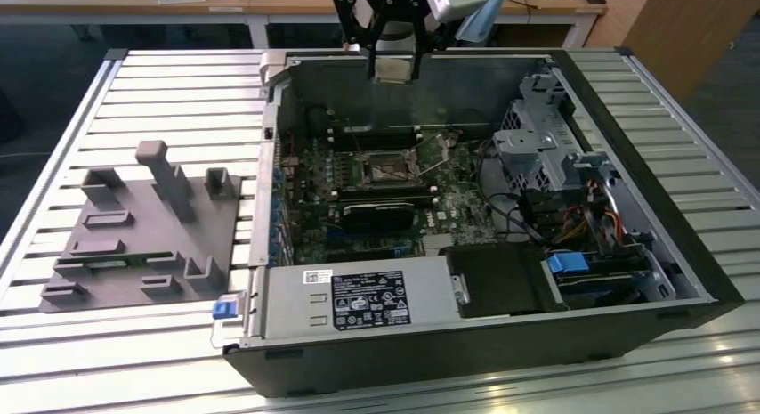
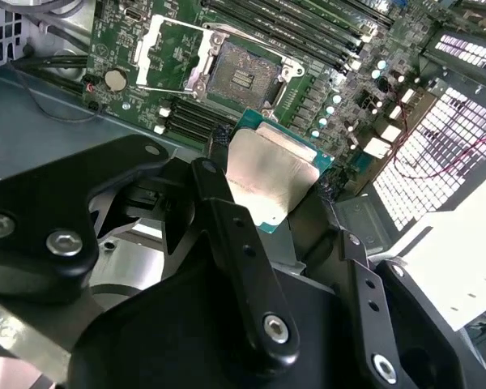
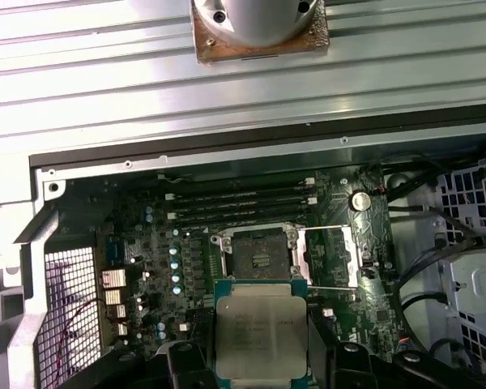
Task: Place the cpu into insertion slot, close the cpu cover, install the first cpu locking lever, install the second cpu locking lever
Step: 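Place the cpu into insertion slot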
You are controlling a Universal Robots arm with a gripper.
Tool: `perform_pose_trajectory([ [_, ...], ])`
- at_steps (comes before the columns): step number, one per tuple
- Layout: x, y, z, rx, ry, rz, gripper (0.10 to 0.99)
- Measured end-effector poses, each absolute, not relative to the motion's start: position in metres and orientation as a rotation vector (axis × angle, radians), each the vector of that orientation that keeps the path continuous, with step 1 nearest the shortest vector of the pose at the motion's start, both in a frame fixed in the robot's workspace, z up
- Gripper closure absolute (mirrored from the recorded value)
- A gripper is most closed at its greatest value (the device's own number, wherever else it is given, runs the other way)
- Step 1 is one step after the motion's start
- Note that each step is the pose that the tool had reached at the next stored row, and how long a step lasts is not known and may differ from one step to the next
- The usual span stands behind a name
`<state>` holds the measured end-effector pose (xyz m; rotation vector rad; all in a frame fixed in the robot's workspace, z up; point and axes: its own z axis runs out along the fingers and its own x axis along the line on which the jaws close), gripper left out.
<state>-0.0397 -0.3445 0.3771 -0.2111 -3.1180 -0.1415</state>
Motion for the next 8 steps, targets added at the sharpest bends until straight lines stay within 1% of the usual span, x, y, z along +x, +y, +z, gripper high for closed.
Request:
perform_pose_trajectory([
  [8,-0.0397,-0.3445,0.3770,-0.269,-3.115,-0.142,0.545],
])
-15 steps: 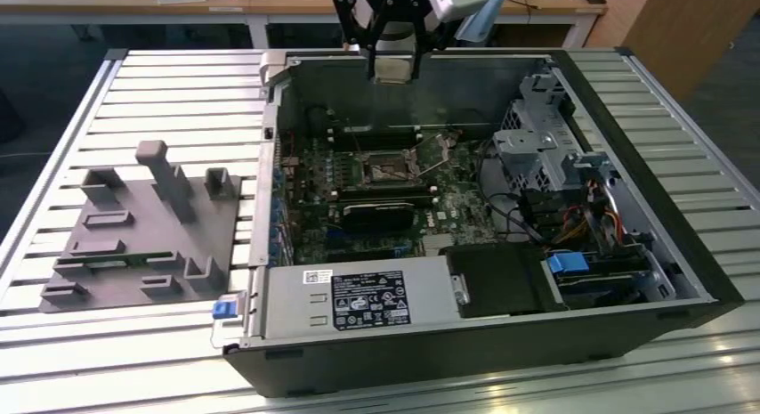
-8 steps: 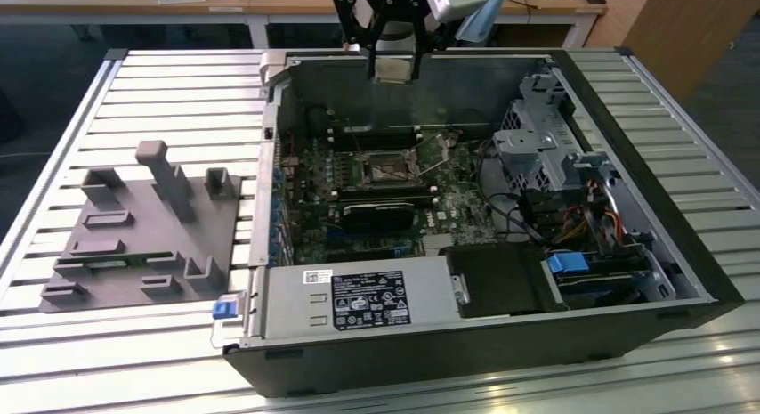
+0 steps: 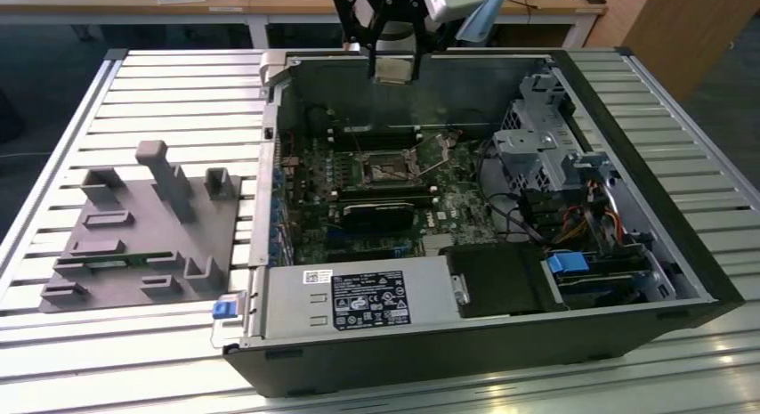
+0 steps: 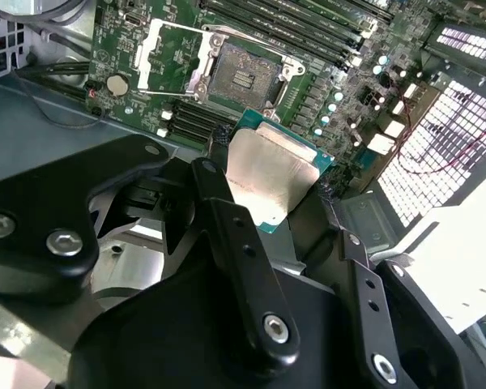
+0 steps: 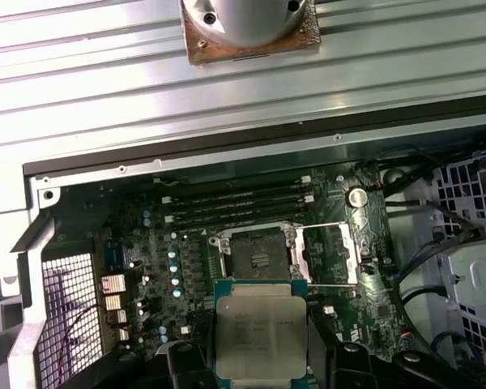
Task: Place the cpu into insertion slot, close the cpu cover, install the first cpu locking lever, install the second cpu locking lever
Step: 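Place the cpu into insertion slot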
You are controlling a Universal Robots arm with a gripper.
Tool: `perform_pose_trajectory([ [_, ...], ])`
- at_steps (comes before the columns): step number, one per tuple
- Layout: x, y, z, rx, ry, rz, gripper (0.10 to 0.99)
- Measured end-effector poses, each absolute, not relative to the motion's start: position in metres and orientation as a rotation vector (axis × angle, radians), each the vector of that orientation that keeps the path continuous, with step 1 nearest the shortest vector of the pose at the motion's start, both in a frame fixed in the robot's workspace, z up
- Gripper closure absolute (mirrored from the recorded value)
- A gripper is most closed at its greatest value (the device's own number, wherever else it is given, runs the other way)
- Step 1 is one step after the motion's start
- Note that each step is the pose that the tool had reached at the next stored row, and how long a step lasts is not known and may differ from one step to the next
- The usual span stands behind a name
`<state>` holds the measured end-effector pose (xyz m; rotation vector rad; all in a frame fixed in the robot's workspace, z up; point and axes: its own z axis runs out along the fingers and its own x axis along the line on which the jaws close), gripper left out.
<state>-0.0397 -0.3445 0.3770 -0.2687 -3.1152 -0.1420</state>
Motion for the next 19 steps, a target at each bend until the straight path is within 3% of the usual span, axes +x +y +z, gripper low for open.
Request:
perform_pose_trajectory([
  [19,-0.0397,-0.3445,0.3770,-0.412,-3.104,-0.143,0.545],
])
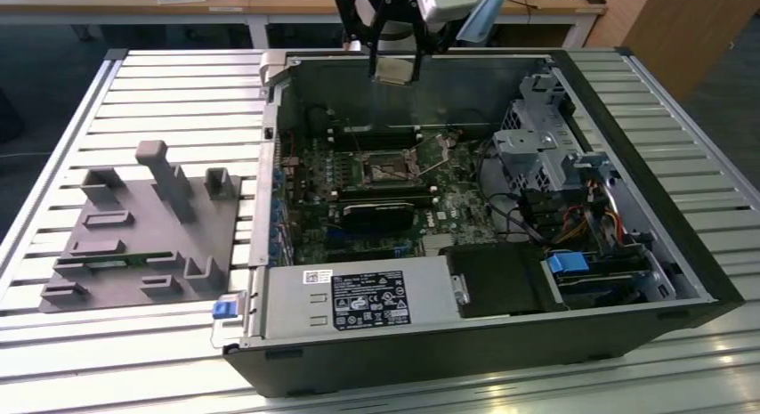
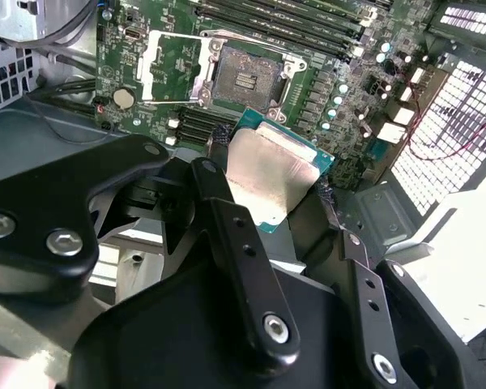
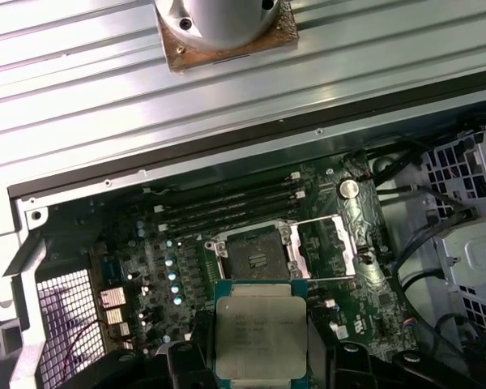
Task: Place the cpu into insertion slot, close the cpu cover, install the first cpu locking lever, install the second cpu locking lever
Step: 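Place the cpu into insertion slot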
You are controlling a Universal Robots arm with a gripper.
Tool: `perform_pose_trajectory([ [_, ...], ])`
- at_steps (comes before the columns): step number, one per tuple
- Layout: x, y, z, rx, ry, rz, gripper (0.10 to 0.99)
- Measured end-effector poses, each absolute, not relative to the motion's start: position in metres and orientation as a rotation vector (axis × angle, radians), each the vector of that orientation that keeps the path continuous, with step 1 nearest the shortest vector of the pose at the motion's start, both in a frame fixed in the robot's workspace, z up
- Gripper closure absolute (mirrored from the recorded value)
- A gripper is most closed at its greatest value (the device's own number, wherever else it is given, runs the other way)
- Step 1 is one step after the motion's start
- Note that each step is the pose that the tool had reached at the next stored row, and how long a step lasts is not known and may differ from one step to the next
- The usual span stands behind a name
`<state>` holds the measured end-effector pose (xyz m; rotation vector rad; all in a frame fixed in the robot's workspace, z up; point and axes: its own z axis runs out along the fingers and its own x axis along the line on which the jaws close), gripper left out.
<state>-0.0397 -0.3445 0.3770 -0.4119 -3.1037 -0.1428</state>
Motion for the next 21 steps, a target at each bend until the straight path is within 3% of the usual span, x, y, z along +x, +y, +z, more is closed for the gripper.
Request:
perform_pose_trajectory([
  [21,-0.0397,-0.3445,0.3770,-0.533,-3.089,-0.143,0.545],
])
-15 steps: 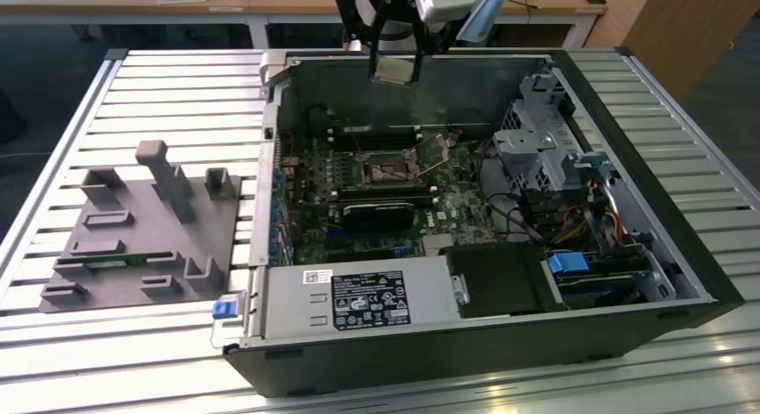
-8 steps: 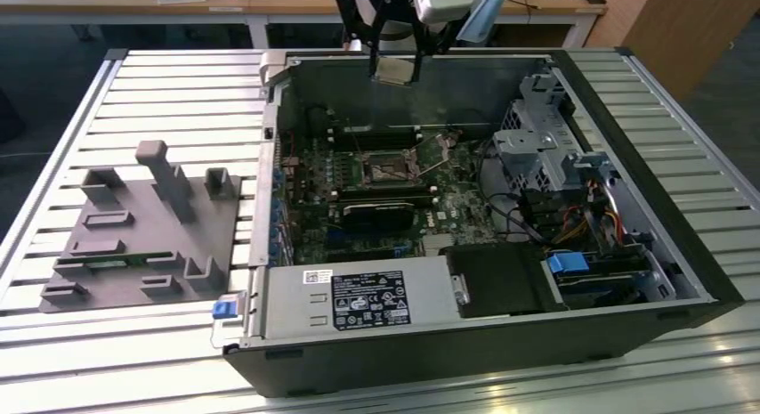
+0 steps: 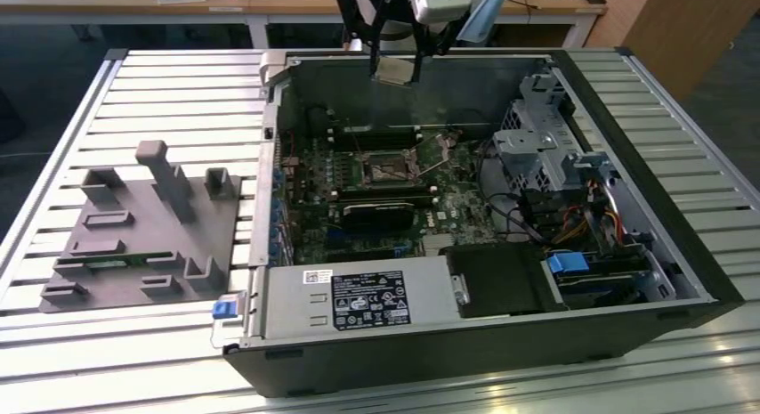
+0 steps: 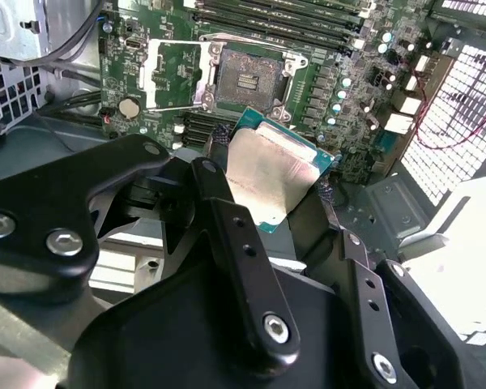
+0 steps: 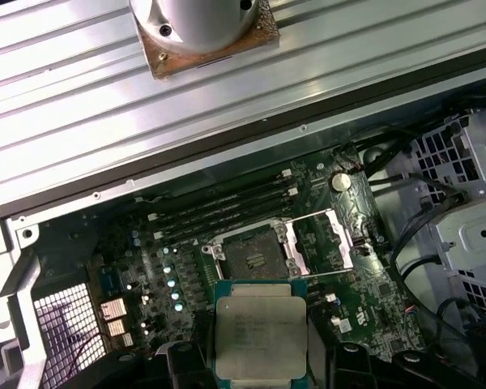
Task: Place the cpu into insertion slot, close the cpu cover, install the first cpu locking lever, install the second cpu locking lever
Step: 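Place the cpu into insertion slot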
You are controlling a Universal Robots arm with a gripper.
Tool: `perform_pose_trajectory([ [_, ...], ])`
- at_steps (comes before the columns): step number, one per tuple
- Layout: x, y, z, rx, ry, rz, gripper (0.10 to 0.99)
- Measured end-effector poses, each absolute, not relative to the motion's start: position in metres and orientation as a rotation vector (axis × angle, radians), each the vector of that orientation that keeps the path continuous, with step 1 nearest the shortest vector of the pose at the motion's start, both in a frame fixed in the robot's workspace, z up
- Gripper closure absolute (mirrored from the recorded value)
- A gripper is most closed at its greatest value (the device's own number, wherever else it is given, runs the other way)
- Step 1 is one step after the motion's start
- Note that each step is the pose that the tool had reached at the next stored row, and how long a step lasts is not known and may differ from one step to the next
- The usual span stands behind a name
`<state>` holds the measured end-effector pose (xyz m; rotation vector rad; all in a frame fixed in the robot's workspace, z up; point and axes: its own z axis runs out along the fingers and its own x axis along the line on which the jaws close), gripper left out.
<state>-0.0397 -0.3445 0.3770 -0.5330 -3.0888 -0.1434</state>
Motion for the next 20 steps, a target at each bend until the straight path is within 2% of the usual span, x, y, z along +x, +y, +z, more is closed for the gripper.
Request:
perform_pose_trajectory([
  [20,-0.0397,-0.3445,0.3769,-0.652,-3.070,-0.144,0.545],
])
